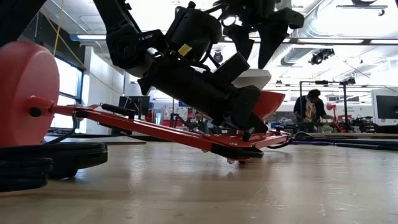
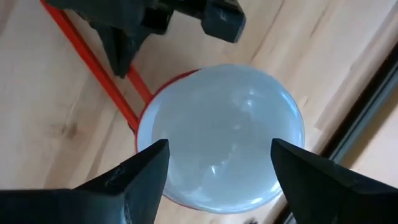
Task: Screw lightbulb
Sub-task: Insert the lightbulb into the red lamp
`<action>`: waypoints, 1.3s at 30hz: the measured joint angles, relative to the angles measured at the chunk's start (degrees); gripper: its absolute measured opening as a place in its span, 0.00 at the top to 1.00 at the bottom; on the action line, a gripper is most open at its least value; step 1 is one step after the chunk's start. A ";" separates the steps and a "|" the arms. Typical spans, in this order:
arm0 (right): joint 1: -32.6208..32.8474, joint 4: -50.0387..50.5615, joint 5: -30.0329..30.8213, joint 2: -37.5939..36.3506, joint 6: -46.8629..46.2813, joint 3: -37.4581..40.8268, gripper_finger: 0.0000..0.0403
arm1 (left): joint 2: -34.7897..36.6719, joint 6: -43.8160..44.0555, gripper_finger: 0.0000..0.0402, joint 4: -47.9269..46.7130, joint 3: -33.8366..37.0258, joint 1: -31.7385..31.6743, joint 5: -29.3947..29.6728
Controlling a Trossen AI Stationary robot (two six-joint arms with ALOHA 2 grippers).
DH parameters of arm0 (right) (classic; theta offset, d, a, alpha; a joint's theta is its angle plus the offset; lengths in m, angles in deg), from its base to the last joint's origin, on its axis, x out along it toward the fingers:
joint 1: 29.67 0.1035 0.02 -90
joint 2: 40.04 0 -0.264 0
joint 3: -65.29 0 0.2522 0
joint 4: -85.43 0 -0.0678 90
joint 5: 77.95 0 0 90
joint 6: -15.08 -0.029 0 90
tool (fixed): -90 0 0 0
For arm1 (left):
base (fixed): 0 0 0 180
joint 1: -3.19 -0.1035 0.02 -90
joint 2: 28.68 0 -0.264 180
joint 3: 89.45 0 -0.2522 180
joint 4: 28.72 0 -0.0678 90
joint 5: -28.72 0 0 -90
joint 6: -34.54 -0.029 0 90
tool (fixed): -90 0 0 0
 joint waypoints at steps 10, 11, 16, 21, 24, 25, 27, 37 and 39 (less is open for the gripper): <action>-0.70 1.16 0.73 1.80 -0.04 -0.25 0.32 | 0.00 -0.02 1.00 0.00 0.02 -0.02 -0.17; -0.72 1.06 0.41 2.10 -0.08 -0.25 0.32 | 0.00 -0.03 1.00 0.00 0.02 -0.01 -0.15; -0.07 0.72 -0.08 3.15 -0.67 -0.27 0.32 | 0.00 -0.06 1.00 0.00 0.02 -0.02 0.09; -0.32 0.48 -0.48 3.24 -0.87 -0.25 0.33 | 0.00 -0.08 1.00 0.00 0.02 -0.02 0.03; -0.44 0.48 -0.62 3.24 -1.44 -0.21 0.38 | 0.00 -0.08 1.00 0.01 0.02 0.04 -0.07; -0.45 0.56 -0.75 3.25 -1.68 -0.17 0.40 | 0.00 -0.08 1.00 0.01 0.02 0.07 -0.06; -0.47 0.70 -1.00 3.24 -2.26 -0.16 0.45 | 0.00 -0.08 1.00 0.02 0.02 0.07 -0.01; -0.70 -2.58 -1.41 2.39 -3.12 3.96 0.54 | -0.04 -0.12 1.00 0.02 0.00 0.00 0.36; -0.81 -2.94 -0.98 2.24 -3.12 4.09 0.54 | -0.04 -0.78 1.00 0.02 0.00 -0.04 0.80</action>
